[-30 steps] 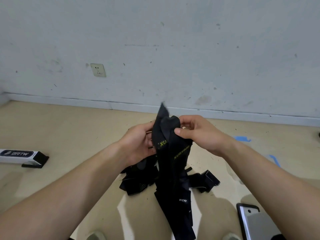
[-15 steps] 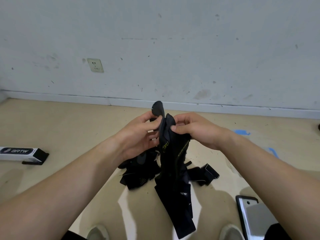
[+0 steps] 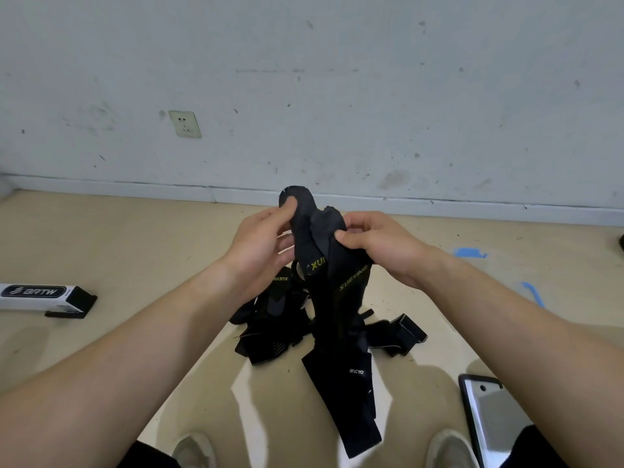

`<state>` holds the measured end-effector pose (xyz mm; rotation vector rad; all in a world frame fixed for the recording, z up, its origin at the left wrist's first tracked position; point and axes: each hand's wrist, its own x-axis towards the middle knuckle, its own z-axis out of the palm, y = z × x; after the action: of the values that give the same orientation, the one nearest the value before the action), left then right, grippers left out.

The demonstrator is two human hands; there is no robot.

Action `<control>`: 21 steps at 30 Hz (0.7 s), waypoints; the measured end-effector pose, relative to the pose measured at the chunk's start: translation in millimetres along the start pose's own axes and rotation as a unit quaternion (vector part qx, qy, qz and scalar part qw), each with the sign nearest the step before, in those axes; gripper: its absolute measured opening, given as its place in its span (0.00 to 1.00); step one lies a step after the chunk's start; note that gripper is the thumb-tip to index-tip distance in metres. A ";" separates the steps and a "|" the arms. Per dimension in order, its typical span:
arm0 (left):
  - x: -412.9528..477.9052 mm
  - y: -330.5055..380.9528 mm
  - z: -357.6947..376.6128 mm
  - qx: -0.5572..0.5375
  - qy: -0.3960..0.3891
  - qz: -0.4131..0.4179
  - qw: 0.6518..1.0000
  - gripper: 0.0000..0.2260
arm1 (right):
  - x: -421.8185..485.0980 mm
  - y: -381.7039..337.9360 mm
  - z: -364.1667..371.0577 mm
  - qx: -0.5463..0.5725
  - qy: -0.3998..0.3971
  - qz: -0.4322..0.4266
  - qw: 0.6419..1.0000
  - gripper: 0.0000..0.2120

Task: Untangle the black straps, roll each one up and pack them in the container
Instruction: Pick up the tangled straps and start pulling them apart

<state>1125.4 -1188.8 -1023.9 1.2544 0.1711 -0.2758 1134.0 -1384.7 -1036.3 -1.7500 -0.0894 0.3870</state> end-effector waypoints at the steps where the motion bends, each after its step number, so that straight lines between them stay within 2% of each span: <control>1: 0.2 -1.4 -0.3 0.002 -0.009 0.001 1.000 0.10 | -0.7 0.6 1.4 0.014 0.002 -0.002 1.000 0.06; 4: 0.6 -2.4 -1.8 0.017 0.011 0.016 1.000 0.07 | -2.2 1.5 7.1 0.038 0.016 -0.009 0.999 0.06; 9: 2.6 -0.1 -6.6 0.095 0.051 0.044 0.993 0.08 | -1.3 -5.3 6.0 0.021 0.120 -0.072 0.990 0.03; 14: 1.0 -1.4 -2.1 0.117 0.017 0.022 0.993 0.09 | -6.8 -13.0 4.7 0.023 0.032 -0.088 0.995 0.07; 21: -0.5 -1.2 2.1 0.123 -0.032 0.009 0.992 0.10 | -8.2 -16.5 5.3 0.004 0.049 -0.079 0.996 0.07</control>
<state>1124.6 -1191.1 -1024.2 1.4896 0.0722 -0.3283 1127.2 -1378.4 -1019.6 -1.7376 -0.1542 0.1864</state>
